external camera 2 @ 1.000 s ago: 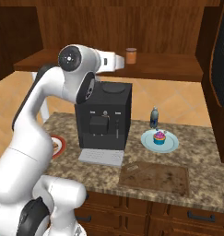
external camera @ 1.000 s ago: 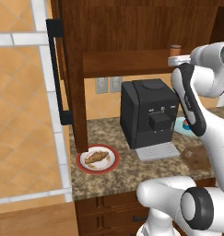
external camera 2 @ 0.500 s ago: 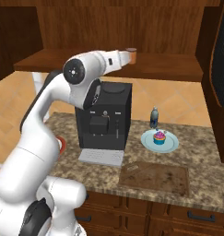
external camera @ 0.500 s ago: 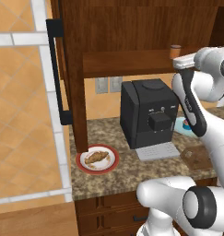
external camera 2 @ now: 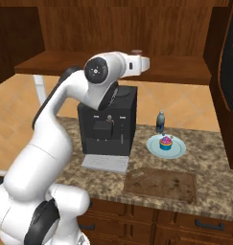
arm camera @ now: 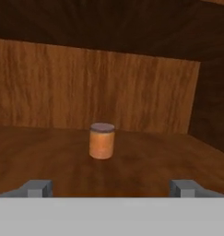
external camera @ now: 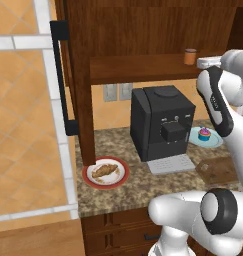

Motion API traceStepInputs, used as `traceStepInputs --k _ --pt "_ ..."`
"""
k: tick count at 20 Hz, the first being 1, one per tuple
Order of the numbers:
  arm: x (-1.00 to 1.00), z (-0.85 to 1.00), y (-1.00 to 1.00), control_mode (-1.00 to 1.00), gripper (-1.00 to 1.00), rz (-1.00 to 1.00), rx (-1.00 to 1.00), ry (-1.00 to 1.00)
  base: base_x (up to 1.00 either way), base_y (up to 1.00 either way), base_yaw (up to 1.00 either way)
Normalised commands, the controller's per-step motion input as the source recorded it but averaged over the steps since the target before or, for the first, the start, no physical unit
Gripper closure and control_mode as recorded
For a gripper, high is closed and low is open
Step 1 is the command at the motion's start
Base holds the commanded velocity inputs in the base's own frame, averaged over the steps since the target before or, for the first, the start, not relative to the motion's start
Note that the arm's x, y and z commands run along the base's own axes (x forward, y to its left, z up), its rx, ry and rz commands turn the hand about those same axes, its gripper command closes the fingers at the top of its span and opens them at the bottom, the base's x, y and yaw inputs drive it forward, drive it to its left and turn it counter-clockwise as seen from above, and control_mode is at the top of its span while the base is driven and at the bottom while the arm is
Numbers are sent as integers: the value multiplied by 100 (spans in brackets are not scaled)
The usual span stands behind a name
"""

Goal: From the different types of pastries on the counter, select a croissant and place it on the cutting board. Then retrieve a jar of jam from the cabinet and place it alongside the croissant on the cutting board.

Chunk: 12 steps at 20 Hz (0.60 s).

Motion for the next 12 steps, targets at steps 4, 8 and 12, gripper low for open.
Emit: traceStepInputs --k 4,8,12 --pt "24 0 0 -100 -100 0 0 1 0 0 0" --pt "29 0 2 -100 -100 0 2 3 0 0 0" --pt "21 0 11 -100 -100 0 10 12 0 0 0"
